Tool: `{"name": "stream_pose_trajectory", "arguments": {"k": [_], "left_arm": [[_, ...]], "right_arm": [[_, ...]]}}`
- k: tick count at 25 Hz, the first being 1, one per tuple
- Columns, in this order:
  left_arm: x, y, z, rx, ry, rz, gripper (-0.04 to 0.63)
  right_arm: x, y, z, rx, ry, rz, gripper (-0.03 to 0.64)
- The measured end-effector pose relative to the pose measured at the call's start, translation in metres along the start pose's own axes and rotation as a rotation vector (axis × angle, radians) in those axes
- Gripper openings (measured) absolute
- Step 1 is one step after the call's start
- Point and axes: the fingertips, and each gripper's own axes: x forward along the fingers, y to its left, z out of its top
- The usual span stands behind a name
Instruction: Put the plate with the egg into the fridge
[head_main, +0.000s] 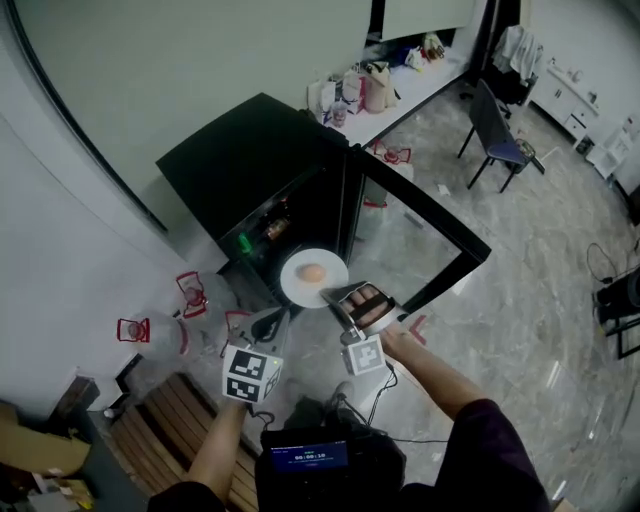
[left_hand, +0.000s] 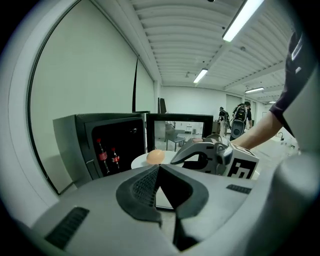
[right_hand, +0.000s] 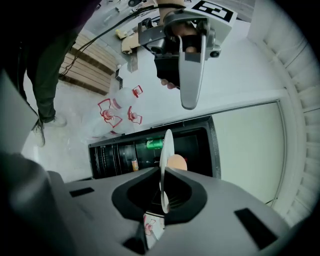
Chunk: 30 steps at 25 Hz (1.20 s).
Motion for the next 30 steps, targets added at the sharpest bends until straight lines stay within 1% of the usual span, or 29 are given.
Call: {"name": "stream_pose_trajectory", "arguments": {"k": [5, 9, 12, 15, 17, 19, 24, 25, 26, 29, 30], "left_arm": [[0.017, 0.023, -0.026, -0.017, 0.02, -0.003, 0.009], [0.048, 0.042, -0.04, -0.035, 0.008, -0.001, 0.009], [0.079, 0.058, -0.052, -0.06, -0.016, 0.044, 0.008], [0.115, 0.072, -0.07, -0.099, -0.033, 0.102, 0.009], [0.141, 0.08, -0.087, -0.133, -0.021, 0.13, 0.009], [0.164, 0.085, -0.104, -0.163, -0.002, 0.149, 0.009], [0.203, 0.102, -0.138, -0.243, 0.065, 0.171, 0.009], [0.209, 0.106, -0.142, -0.253, 0.078, 0.175, 0.009], [0.215, 0.11, -0.145, -0.261, 0.09, 0.178, 0.009], [0.231, 0.117, -0.151, -0.282, 0.131, 0.181, 0.009], [0.235, 0.118, -0.154, -0.288, 0.146, 0.18, 0.009]], "right_arm": [[0.062, 0.017, -0.002, -0.013, 0.0, 0.071, 0.028], [0.117, 0.018, -0.011, -0.097, 0.003, 0.049, 0.028], [0.155, 0.026, -0.021, -0.143, -0.007, 0.029, 0.028], [0.184, 0.039, -0.031, -0.212, -0.057, 0.01, 0.028], [0.201, 0.047, -0.035, -0.252, -0.094, 0.006, 0.028], [0.216, 0.055, -0.039, -0.271, -0.118, 0.013, 0.028], [0.249, 0.075, -0.044, -0.316, -0.186, 0.038, 0.028], [0.253, 0.081, -0.044, -0.321, -0.198, 0.062, 0.028], [0.255, 0.093, -0.044, -0.306, -0.21, 0.124, 0.028], [0.249, 0.15, -0.045, -0.157, -0.257, 0.452, 0.028], [0.248, 0.159, -0.044, -0.126, -0.269, 0.508, 0.028]]}}
